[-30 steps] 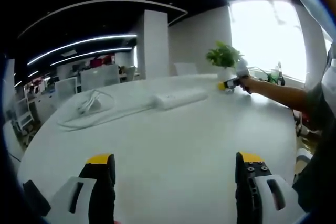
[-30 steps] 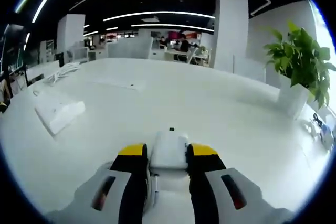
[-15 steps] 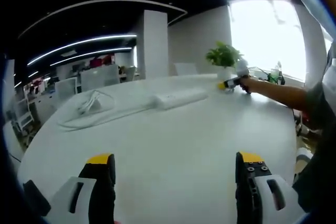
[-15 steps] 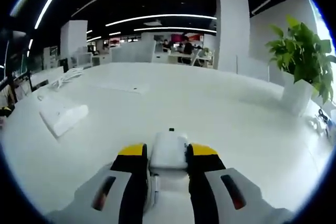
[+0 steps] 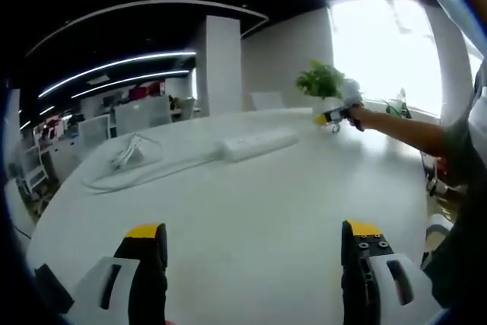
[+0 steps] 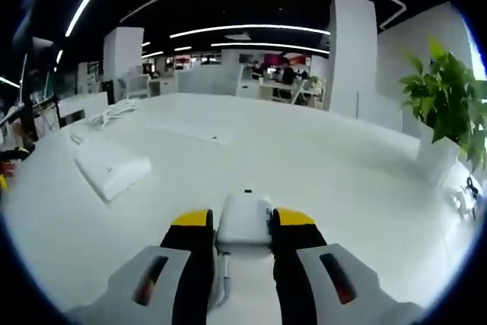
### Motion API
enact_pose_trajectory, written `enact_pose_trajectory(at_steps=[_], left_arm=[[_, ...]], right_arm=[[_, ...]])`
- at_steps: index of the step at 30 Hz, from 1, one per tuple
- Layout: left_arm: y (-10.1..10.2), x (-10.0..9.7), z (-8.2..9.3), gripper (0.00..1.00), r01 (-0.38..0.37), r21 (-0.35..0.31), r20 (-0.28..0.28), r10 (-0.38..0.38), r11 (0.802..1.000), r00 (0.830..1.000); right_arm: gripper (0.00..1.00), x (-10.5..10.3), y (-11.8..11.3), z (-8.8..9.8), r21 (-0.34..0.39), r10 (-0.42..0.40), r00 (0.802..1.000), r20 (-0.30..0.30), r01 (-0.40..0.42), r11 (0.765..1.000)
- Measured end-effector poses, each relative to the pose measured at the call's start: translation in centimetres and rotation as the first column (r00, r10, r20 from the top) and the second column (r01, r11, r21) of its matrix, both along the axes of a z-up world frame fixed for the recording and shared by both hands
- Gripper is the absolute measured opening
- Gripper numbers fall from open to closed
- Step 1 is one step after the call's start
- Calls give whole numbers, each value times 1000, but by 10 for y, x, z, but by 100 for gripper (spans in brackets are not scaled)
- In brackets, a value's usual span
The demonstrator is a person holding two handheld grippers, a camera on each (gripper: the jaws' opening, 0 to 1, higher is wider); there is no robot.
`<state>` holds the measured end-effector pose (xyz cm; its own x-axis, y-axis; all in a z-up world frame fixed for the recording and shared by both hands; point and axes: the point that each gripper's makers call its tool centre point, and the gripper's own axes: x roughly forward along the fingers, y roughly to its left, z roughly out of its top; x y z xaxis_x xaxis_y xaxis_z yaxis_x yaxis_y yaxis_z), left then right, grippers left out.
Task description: Straighten the power strip on the desk, plug the charger into it
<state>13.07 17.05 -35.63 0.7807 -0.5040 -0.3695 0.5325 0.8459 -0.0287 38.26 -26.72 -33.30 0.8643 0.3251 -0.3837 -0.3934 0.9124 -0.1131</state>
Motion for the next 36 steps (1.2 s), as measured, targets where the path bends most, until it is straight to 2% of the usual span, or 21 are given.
enact_pose_trajectory(at_steps=[4, 10, 19, 27, 36], left_arm=[[2, -2, 0, 98, -1, 4, 2, 1, 1000, 1000], [8, -4, 3, 98, -22, 10, 8, 22, 1000, 1000], [3, -10, 7, 98, -16, 16, 15, 15, 1000, 1000], [0, -12, 7, 98, -12, 18, 19, 12, 1000, 1000], [0, -14, 7, 98, -16, 23, 20, 16, 1000, 1000]], right_arm=[[28, 2, -7, 12, -37, 18, 1000, 21, -18, 999], [27, -6, -3, 15, -73, 56, 998, 7, -55, 996], [27, -25, 20, 23, -125, 152, 988, -2, -152, 980], [27, -21, 24, 34, -152, 184, 983, 7, -181, 972], [27, -31, 51, 38, -203, 280, 960, -9, -276, 939]])
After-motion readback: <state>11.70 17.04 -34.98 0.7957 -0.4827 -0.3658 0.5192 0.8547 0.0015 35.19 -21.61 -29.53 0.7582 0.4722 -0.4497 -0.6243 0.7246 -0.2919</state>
